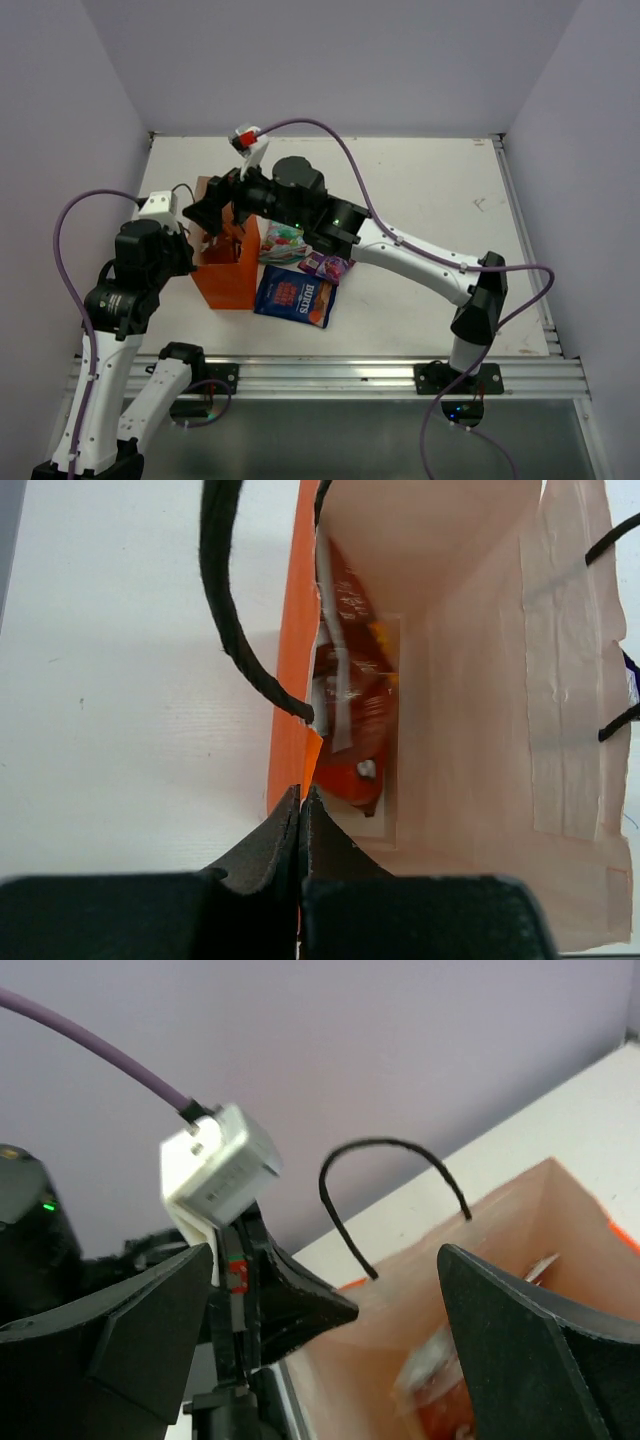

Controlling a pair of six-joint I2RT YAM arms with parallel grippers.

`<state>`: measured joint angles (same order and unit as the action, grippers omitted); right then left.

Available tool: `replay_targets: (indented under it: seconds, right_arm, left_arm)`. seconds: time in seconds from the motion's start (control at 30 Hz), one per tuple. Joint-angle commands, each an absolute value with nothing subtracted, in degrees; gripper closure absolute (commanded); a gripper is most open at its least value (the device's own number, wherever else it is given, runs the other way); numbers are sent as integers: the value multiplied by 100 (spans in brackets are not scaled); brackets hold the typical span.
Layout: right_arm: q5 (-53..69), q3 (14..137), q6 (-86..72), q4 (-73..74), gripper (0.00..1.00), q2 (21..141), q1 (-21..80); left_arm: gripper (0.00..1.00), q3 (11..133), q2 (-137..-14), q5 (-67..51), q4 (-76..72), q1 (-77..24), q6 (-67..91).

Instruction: Place the snacks into the paper bag

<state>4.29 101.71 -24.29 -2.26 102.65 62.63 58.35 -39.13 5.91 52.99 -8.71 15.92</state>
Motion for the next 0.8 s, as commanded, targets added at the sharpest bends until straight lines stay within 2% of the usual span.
replay_targets:
  seconds: [0.0, 0.1, 0.17, 0.27, 0.3, 0.4, 0.5, 0.77]
  right_arm:
    - [466, 11237, -1760, 103, 1, 9791, 6310]
    - [90, 11557, -1039, 1009, 1, 9389, 6398]
    - [-183, 11243, -757, 1571, 1, 9089, 6407]
    - [-641, 9743, -554, 2152, 1, 8395, 6407]
    - [-694, 8816, -554, 2284, 1, 8280, 6407]
    - [-730, 7144, -913, 2382, 1, 8025, 6407]
    - [-799, 6331, -1054, 2127, 1, 8147, 6407]
    - [-1010, 6486, -1011, 1626, 1, 9639, 6399]
  left_arm:
    - [100, 5994, -3885, 483, 5265, -905, 1617]
    - [100, 5994, -3885, 483, 5256, -896, 1617]
    - [100, 5985, -3894, 475, 5230, -896, 1617]
    - [100, 5950, -3928, 440, 5177, -896, 1600]
    - [100, 5933, -3929, 431, 5168, -896, 1591]
    - [100, 5959, -3973, 404, 5159, -896, 1582]
    - [100, 5959, -3981, 387, 5168, -896, 1582]
    - [100, 6055, -3973, 404, 5247, -896, 1564]
